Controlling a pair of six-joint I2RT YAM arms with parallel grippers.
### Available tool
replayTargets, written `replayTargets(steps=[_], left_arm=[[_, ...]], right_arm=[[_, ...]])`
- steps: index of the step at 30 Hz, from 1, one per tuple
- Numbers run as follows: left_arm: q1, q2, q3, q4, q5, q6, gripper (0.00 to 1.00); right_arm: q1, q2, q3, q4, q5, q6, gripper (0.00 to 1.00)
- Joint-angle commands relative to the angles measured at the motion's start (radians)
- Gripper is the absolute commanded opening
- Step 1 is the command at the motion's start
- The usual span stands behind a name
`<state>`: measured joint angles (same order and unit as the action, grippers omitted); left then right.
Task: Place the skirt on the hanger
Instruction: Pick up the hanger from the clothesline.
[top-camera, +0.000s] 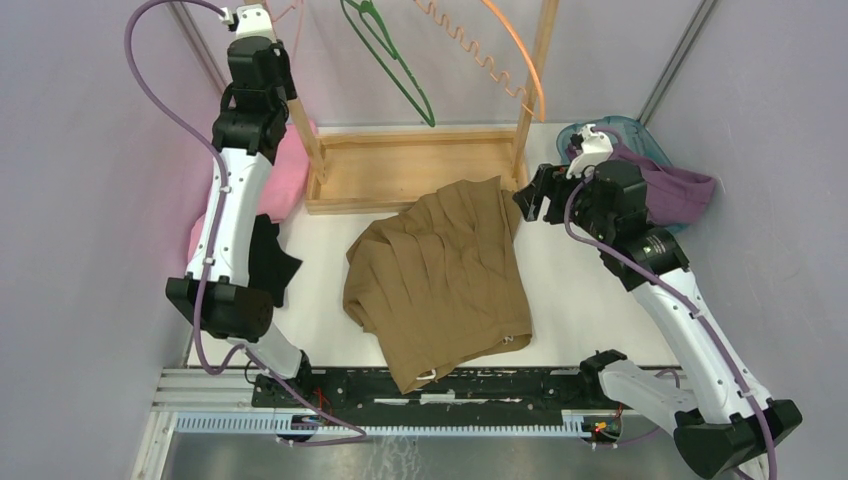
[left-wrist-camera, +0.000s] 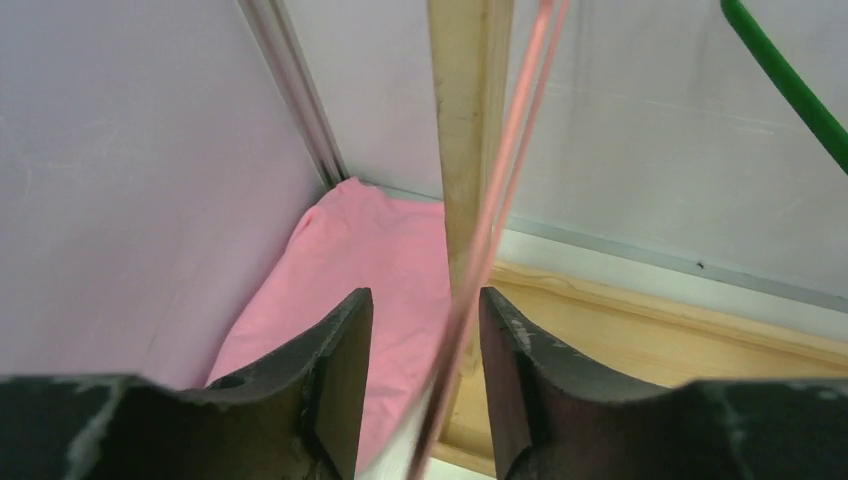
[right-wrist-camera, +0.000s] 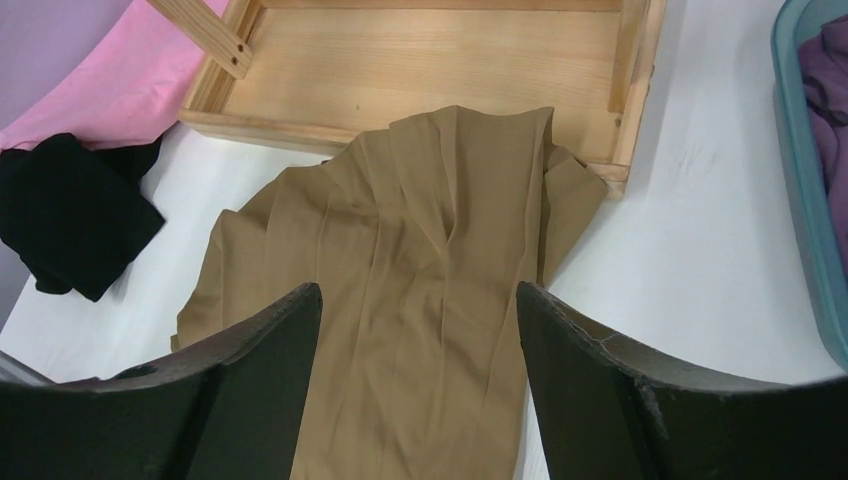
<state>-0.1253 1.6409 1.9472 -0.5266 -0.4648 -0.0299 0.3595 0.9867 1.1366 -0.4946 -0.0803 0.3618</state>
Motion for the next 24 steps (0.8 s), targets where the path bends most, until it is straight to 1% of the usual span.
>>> replayTargets(steps=[1,5,7,8,12,17,21,24], left_arm=[[0.000,-0.058,-0.002,0.115,0.058,-0.043,0.43],[0.000,-0.084,-0.016,0.133,0.099,-0.038,0.22],[0.000,-0.092,-0.017,0.139,0.112,-0.032,0.08],[0.000,-0.098,-0.022,0.146,0.116,-0.028,0.04],[0.000,-0.123,-0.051,0.200,0.121,-0.010,0.03],[0.000,-0.176,-0.114,0.317,0.160,0.015,0.03],[0.000,-0.241,-0.178,0.416,0.230,0.030,0.03],[0.000,-0.273,-0.173,0.405,0.302,0.025,0.03]], right_arm=[[-0.003,0.003,-0.011,0.037,-0.025,-0.003,0.77],[-0.002,0.016,-0.015,0.050,-0.045,0.005,0.76],[-0.002,0.021,-0.018,0.057,-0.051,0.010,0.76],[-0.002,0.025,-0.019,0.057,-0.056,0.012,0.76],[-0.003,0.023,-0.027,0.060,-0.066,0.016,0.76],[-0.003,0.011,-0.038,0.054,-0.064,0.015,0.76],[-0.002,-0.004,-0.044,0.048,-0.055,0.010,0.76],[-0.002,-0.011,-0.049,0.047,-0.053,0.011,0.76]])
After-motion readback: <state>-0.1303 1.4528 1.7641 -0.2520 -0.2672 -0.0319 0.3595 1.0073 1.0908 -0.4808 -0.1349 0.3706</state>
